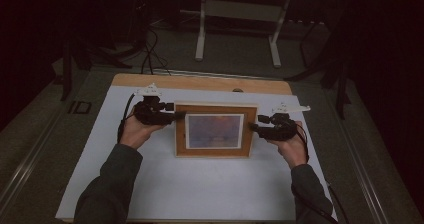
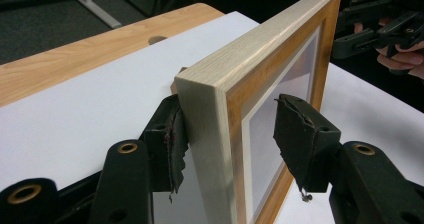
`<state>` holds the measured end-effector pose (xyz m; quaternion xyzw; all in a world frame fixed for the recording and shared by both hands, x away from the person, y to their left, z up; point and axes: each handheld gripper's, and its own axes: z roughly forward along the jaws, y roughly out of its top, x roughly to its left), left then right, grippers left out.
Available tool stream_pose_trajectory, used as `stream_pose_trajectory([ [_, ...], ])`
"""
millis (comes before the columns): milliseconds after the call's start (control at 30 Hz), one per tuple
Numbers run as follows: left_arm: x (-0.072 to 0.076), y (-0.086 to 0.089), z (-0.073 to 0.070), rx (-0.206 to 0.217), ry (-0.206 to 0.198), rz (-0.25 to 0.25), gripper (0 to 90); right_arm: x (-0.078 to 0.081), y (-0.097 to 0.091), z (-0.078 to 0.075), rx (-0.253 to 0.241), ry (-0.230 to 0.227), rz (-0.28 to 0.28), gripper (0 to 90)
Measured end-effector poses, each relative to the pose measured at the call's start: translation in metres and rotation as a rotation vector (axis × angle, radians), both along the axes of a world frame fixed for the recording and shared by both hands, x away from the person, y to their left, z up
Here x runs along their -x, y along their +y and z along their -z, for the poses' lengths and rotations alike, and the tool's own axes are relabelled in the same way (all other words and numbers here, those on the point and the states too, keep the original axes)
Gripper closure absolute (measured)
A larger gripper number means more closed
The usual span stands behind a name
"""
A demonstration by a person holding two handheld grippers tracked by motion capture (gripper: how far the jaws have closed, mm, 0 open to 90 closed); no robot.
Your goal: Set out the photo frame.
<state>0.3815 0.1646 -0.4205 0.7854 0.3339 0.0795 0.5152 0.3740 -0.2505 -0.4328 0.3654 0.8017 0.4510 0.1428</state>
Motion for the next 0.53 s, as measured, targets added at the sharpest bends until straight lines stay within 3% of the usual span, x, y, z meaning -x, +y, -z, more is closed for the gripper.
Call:
stream_pose_trajectory([
  [300, 0.012, 0.008, 0.002, -0.022, 0.003, -0.026, 48.2, 0.008, -0.008, -0.002, 0.039, 0.011, -0.023, 43.6],
  [333, 0.021, 0.013, 0.0, -0.031, -0.004, -0.037, 48.1, 0.01, -0.011, -0.002, 0.051, 0.018, -0.022, 43.5],
  [500, 0.035, 0.021, 0.001, -0.053, -0.017, -0.074, 47.1, 0.015, -0.02, 0.0, 0.079, 0.032, -0.018, 43.1],
  [533, 0.039, 0.023, 0.003, -0.064, -0.02, -0.085, 46.8, 0.017, -0.023, 0.004, 0.11, 0.038, -0.011, 42.7],
])
